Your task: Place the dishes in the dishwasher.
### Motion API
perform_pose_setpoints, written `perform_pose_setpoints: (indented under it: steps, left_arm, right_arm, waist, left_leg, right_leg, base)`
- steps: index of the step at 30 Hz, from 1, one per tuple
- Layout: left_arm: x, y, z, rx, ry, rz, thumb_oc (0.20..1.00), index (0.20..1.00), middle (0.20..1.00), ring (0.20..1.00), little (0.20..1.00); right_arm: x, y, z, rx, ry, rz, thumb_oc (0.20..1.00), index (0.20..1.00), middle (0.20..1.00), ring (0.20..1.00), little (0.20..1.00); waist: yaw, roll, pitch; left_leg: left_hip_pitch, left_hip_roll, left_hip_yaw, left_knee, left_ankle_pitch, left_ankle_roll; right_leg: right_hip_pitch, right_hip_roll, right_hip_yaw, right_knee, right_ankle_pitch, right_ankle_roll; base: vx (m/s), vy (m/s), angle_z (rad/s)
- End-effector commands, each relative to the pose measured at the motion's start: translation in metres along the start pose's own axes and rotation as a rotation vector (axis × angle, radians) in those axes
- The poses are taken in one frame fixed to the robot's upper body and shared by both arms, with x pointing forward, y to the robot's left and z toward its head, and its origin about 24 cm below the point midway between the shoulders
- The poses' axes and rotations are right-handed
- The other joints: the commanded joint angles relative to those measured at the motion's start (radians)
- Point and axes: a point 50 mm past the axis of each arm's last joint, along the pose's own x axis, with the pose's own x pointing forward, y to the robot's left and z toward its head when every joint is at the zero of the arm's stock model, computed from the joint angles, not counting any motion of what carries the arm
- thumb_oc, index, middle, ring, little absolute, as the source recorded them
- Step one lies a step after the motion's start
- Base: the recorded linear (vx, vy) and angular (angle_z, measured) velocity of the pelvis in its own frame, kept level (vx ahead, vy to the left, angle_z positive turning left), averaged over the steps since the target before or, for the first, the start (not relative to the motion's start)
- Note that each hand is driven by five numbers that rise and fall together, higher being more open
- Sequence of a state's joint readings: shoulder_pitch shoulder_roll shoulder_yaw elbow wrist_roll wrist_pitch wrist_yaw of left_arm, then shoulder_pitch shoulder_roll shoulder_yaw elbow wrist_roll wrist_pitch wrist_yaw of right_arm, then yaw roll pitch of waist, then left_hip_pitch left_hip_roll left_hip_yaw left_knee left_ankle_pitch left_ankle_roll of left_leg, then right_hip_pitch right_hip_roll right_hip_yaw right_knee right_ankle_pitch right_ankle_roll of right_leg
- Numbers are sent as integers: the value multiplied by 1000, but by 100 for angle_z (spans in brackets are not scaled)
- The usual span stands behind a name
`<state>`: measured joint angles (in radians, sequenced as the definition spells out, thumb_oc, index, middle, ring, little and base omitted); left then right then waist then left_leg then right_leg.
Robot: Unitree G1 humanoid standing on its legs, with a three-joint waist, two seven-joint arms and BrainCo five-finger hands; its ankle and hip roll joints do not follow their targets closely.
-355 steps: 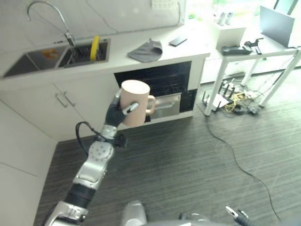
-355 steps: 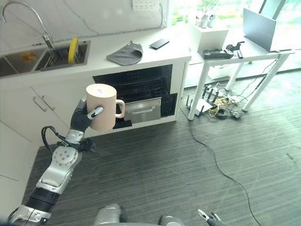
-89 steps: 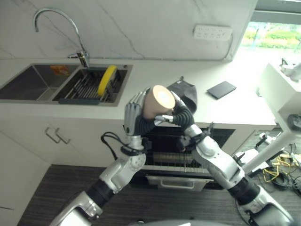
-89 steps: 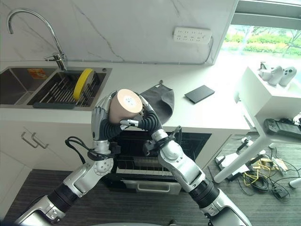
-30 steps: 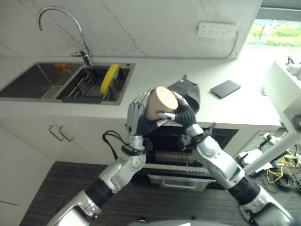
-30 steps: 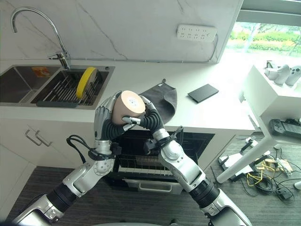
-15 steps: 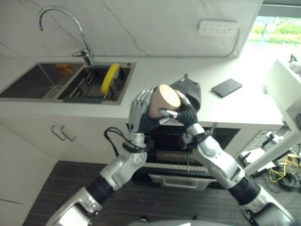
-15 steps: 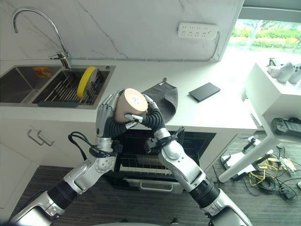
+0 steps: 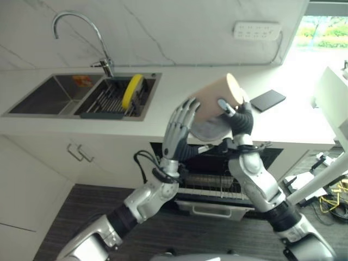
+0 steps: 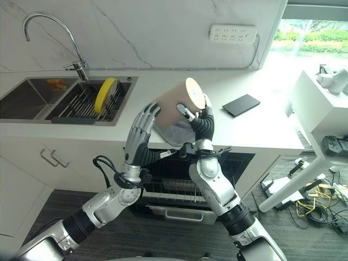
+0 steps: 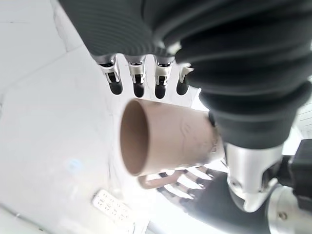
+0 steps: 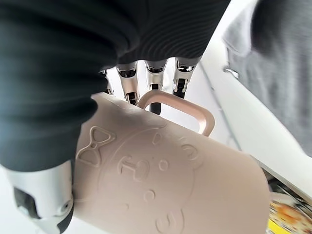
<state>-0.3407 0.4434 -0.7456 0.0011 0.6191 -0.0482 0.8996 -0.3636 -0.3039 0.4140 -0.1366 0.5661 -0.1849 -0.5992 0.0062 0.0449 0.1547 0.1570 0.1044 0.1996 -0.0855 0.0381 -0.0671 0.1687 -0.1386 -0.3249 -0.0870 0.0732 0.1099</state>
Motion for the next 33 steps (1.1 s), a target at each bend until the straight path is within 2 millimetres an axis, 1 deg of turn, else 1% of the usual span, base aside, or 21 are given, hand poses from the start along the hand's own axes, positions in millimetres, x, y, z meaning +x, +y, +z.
perform_pose_setpoints:
  steps: [1,2,3,4,5,9,11,12,13,15,16,18,20,22,23,25,28,33]
  left_arm:
    - [11,9,5,27,-128,32,1000,1000,1000,1000,1000]
    - [10,10,5,28,-127,32,1000,1000,1000,1000,1000]
    - [9,12,3,34,-120,35,1000,1000,1000,1000,1000]
    - [8,12,2,36,-118,35,1000,1000,1000,1000,1000]
    - [7,15,0,40,-99,41,1000,1000,1000,1000,1000]
    - [4,20,-10,25,-33,31,1000,1000,1000,1000,1000]
    - [-5,18,-17,-52,18,-116,1000,1000,1000,1000,1000]
    - [-7,16,-19,-60,42,-155,1000,1000,1000,1000,1000]
    - [-17,12,-29,-73,140,-258,1000,1000,1000,1000,1000]
    - [-35,8,-41,-43,224,-391,1000,1000,1000,1000,1000]
    - [-53,8,-54,-49,284,-521,1000,1000,1000,1000,1000]
    - [-64,7,-57,-48,287,-641,1000,1000,1000,1000,1000]
    - [-78,7,-62,-74,326,-743,1000,1000,1000,1000,1000]
    - [-84,7,-63,-57,316,-789,1000,1000,1000,1000,1000]
    - [-88,8,-66,-33,322,-823,1000,1000,1000,1000,1000]
    - [-91,9,-72,-2,329,-855,1000,1000,1000,1000,1000]
    - [-95,7,-75,19,327,-896,1000,1000,1000,1000,1000]
    - [-103,-3,-75,26,304,-992,1000,1000,1000,1000,1000]
  right_arm:
    - [2,8,37,162,-190,-5,200,200,200,200,200]
    - [2,6,36,161,-194,-15,200,200,200,200,200]
    - [0,-2,35,161,-206,-49,200,200,200,200,200]
    - [-1,-3,35,161,-208,-54,200,200,200,200,200]
    - [-3,-10,35,159,-224,-82,200,200,200,200,200]
    - [-6,-23,38,138,-254,-98,200,200,200,200,200]
    - [-12,-36,41,95,-263,-82,200,200,200,200,200]
    - [-13,-37,41,90,-262,-78,200,200,200,200,200]
    - [-14,-42,42,71,-262,-58,200,200,200,200,200]
    - [-18,-48,42,34,-253,-34,200,200,200,200,200]
    - [-20,-57,45,15,-235,-7,200,200,200,200,200]
    - [-21,-62,46,-1,-227,12,200,200,200,200,200]
    - [-22,-69,43,-8,-213,31,200,200,200,200,200]
    - [-23,-73,41,-6,-203,36,200,200,200,200,200]
    - [-23,-75,39,-1,-194,43,200,200,200,200,200]
    - [-23,-76,38,4,-188,53,200,200,200,200,200]
    - [-24,-77,37,2,-179,64,200,200,200,200,200]
    - [-20,-78,36,-17,-164,90,200,200,200,200,200]
  waist:
    - [-1,-30,2]
    - [-2,-30,2]
    - [-5,-28,3]
    - [-6,-28,3]
    - [-9,-26,4]
    - [-16,-26,6]
    - [-25,-26,8]
    - [-26,-26,8]
    - [-30,-25,11]
    - [-33,-23,13]
    - [-43,-21,17]
    - [-51,-18,24]
    - [-58,-14,34]
    - [-59,-10,39]
    - [-63,-5,47]
    - [-66,-1,54]
    - [-71,2,62]
    - [-85,15,74]
  left_leg:
    - [6,39,44,90,-111,-13]
    - [6,39,44,90,-111,-13]
    - [7,38,46,91,-112,-13]
    - [8,38,46,91,-112,-13]
    - [7,37,48,94,-113,-12]
    - [7,35,50,99,-117,-10]
    - [6,33,56,106,-124,-6]
    - [6,32,57,107,-124,-6]
    - [3,33,61,111,-125,-6]
    - [1,34,71,117,-126,-4]
    - [-4,36,83,128,-130,1]
    - [-15,39,91,142,-130,5]
    - [-36,45,99,171,-134,9]
    - [-47,48,102,185,-137,12]
    - [-58,55,108,201,-142,14]
    - [-71,61,116,216,-145,16]
    - [-87,67,126,236,-150,15]
    - [-119,61,136,272,-157,11]
  right_leg:
    - [8,-41,7,107,-159,23]
    - [8,-41,7,107,-159,23]
    - [8,-42,9,107,-158,24]
    - [8,-42,9,107,-157,25]
    - [8,-43,11,107,-156,26]
    - [4,-43,19,108,-156,28]
    - [-2,-42,30,110,-154,33]
    - [-3,-42,31,110,-153,34]
    - [-7,-44,31,116,-153,36]
    - [-15,-47,29,128,-157,40]
    - [-28,-47,30,153,-167,44]
    - [-41,-45,32,176,-177,42]
    - [-65,-43,28,219,-194,39]
    - [-81,-43,21,249,-206,37]
    - [-103,-45,11,288,-221,37]
    - [-126,-48,3,319,-233,35]
    - [-143,-52,-4,334,-238,30]
    - [-171,-56,2,349,-245,18]
  base:
    - [0,-20,5]
    - [8,-23,4]
    - [0,0,0]
    - [0,0,0]
    - [0,0,0]
    - [0,0,0]
    - [0,0,0]
    - [0,0,0]
    - [0,0,0]
    - [7,43,-18]
    - [-2,59,-28]
    - [-30,56,-19]
    - [-66,53,-20]
    - [-60,36,-15]
    - [-63,31,-15]
    - [-64,25,-19]
    - [-40,4,-9]
    - [-19,45,-13]
